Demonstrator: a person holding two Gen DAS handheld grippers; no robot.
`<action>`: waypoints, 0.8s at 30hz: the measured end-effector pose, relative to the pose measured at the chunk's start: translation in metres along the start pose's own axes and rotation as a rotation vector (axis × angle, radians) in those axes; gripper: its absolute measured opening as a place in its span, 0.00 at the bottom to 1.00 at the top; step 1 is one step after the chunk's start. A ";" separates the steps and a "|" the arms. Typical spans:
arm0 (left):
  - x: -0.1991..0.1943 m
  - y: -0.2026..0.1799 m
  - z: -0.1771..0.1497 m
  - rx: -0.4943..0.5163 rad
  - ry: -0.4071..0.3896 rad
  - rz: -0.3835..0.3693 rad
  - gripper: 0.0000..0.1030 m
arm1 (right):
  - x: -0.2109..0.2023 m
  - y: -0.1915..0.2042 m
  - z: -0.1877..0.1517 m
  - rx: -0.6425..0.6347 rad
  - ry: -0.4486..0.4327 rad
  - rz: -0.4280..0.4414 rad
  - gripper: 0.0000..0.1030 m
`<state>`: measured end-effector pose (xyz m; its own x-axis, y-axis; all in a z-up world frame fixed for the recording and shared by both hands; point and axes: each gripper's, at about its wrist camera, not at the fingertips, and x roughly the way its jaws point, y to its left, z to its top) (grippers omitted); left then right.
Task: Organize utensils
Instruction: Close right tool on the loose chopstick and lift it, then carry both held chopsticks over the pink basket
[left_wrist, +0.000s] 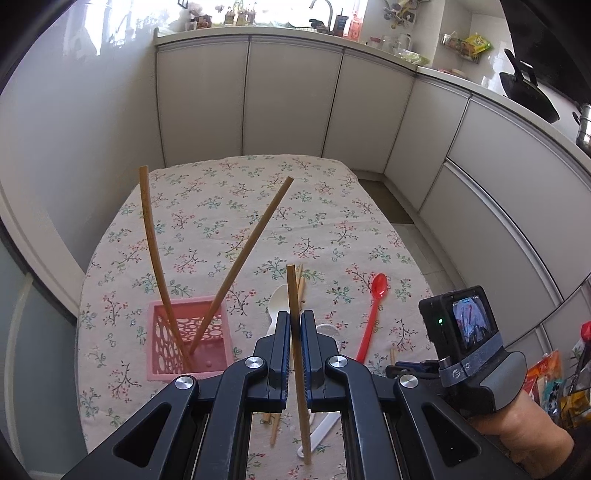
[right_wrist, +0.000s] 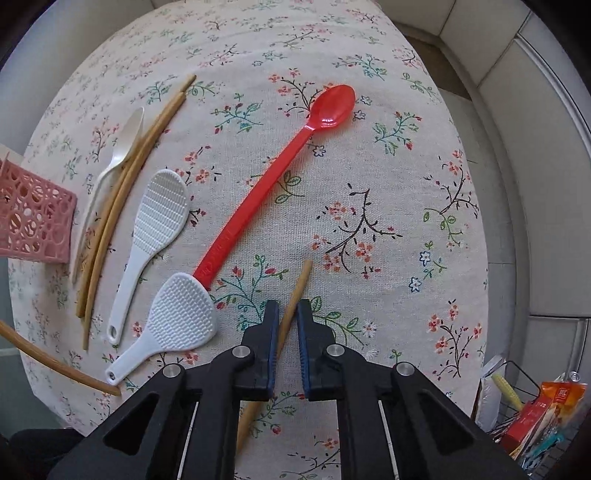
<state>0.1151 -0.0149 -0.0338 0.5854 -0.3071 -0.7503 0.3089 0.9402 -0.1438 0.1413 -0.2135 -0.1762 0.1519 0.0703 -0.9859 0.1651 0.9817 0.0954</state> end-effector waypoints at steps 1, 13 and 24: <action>0.000 0.002 0.000 -0.006 0.000 -0.001 0.06 | -0.001 -0.004 0.002 0.016 -0.004 0.044 0.06; -0.025 0.004 0.003 -0.006 -0.068 -0.029 0.05 | -0.094 -0.016 -0.013 -0.012 -0.261 0.264 0.05; -0.074 0.006 0.008 -0.025 -0.231 -0.067 0.05 | -0.186 -0.009 -0.031 -0.073 -0.587 0.304 0.05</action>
<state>0.0798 0.0126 0.0260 0.7211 -0.3917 -0.5714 0.3359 0.9191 -0.2061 0.0811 -0.2294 0.0019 0.6902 0.2583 -0.6760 -0.0325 0.9442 0.3276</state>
